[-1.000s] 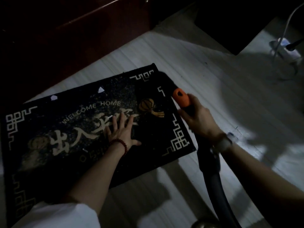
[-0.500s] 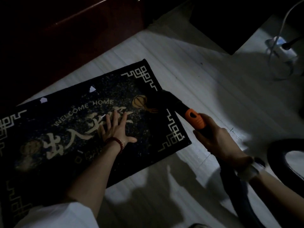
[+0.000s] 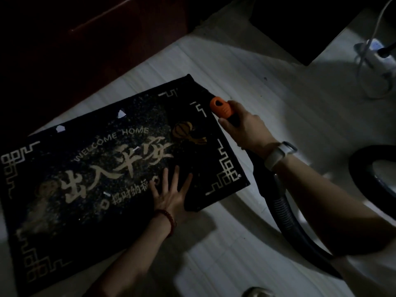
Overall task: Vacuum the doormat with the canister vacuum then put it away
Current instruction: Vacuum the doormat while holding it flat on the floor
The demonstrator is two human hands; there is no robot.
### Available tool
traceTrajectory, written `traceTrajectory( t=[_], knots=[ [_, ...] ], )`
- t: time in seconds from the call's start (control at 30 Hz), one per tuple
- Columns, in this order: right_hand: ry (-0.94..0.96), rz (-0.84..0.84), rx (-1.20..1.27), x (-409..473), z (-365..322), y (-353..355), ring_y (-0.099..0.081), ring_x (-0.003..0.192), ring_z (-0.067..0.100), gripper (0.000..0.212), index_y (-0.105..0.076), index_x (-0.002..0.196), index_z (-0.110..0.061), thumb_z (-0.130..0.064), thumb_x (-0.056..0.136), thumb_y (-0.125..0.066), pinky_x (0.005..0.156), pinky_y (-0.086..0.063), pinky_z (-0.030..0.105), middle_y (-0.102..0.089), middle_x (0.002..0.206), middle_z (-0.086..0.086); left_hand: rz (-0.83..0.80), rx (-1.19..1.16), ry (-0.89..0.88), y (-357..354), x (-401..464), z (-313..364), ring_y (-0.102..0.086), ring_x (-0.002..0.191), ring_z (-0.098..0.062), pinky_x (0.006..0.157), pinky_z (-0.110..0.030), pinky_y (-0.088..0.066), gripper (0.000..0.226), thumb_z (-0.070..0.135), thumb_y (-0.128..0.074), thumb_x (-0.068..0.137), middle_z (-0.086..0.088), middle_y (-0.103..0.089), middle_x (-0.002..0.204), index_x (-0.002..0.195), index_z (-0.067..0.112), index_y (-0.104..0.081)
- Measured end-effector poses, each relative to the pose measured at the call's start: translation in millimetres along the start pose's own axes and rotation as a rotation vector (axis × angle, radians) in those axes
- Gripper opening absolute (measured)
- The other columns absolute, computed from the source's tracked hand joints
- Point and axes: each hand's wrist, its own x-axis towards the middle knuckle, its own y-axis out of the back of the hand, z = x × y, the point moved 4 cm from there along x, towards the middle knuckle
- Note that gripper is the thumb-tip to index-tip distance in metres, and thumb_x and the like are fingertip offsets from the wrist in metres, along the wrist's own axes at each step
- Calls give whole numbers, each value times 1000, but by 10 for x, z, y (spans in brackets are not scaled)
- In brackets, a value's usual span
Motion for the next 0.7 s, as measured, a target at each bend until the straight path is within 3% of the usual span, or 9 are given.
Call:
traceTrajectory(
  t=[0.23, 0.37, 0.5, 0.7],
  knots=[
    [-15, 9, -30, 127, 25, -96, -60, 99, 36, 55, -28, 140, -24, -42, 92, -48, 86, -50, 48, -60, 119, 15, 81, -94, 51, 258, 282, 17, 26, 140, -31, 110, -64, 4, 107, 72, -57, 69, -2, 24, 154, 145, 39, 11],
    [-48, 15, -30, -198, 211, -85, -63, 87, 33, 52, -30, 138, -28, -42, 91, -48, 77, -53, 43, -64, 112, 12, 138, -142, 80, 343, 401, 32, 25, 141, -28, 111, -63, 3, 107, 69, -61, 68, 2, 24, 154, 145, 41, 7],
    [-106, 30, -44, -705, 464, -121, -64, 86, 33, 55, -30, 139, -29, -39, 90, -53, 72, -50, 34, -66, 109, 13, 140, -162, 82, 426, 480, 21, 25, 141, -28, 111, -63, 3, 108, 67, -64, 67, 2, 24, 154, 145, 40, 6],
    [-170, 19, -79, -1234, 693, -120, -64, 82, 32, 60, -29, 140, -31, -41, 87, -55, 73, -51, 34, -67, 108, 13, 113, -177, 67, 481, 496, 26, 27, 140, -28, 110, -63, 6, 108, 69, -62, 68, 2, 28, 153, 145, 41, 10]
  ],
)
